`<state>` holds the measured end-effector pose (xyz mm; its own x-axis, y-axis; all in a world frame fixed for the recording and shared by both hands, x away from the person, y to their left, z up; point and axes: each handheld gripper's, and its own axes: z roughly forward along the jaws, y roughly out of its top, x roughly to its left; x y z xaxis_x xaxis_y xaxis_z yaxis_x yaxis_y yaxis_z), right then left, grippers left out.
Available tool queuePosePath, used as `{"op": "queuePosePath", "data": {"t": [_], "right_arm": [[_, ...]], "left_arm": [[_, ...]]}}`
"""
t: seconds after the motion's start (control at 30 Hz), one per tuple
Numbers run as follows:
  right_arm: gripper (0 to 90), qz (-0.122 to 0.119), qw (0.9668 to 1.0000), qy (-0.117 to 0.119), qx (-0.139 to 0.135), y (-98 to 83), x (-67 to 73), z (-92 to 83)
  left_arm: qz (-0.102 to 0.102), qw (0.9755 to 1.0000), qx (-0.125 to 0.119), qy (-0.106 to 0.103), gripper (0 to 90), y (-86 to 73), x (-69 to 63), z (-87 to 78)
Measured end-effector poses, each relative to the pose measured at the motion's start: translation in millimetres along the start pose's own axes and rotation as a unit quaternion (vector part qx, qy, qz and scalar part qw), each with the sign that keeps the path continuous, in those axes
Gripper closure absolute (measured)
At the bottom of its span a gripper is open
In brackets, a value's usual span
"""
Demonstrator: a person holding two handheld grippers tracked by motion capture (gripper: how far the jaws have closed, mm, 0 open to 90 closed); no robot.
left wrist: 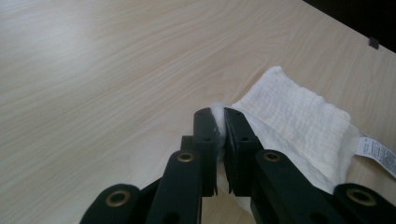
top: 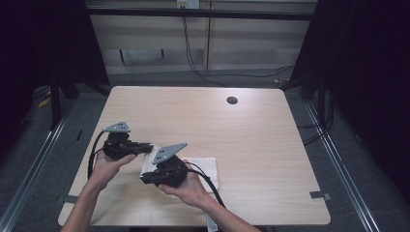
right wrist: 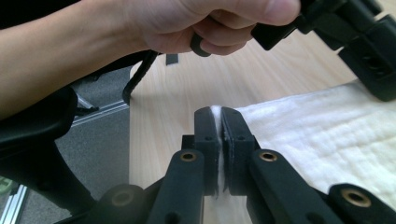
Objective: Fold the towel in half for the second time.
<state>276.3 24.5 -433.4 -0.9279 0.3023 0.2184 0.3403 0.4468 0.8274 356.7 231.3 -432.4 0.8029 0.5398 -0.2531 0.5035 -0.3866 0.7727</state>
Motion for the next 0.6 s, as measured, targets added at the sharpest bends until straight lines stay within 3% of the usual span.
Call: {"op": "queuePosePath", "data": {"t": [0.17, 0.33, 0.6], "right_arm": [[85.9, 0.003, 1.0, -0.007, -0.006, -13.7, 2.2, -8.9], [85.9, 0.01, 0.9995, -0.013, -0.027, -18.8, 1.6, -27.8], [85.9, 0.01, 0.9996, -0.023, -0.015, -29.1, 2.9, -40.1]], "left_arm": [[0.017, 0.9996, 0.022, -0.009, 84.5, 4.5, -11.7, 17.2], [0.017, 0.9996, 0.02, -0.011, 84.5, 10.8, -18.6, 21.8], [0.023, 0.9991, 0.028, -0.02, 84.4, 13.3, -24.8, 32.4]]}}
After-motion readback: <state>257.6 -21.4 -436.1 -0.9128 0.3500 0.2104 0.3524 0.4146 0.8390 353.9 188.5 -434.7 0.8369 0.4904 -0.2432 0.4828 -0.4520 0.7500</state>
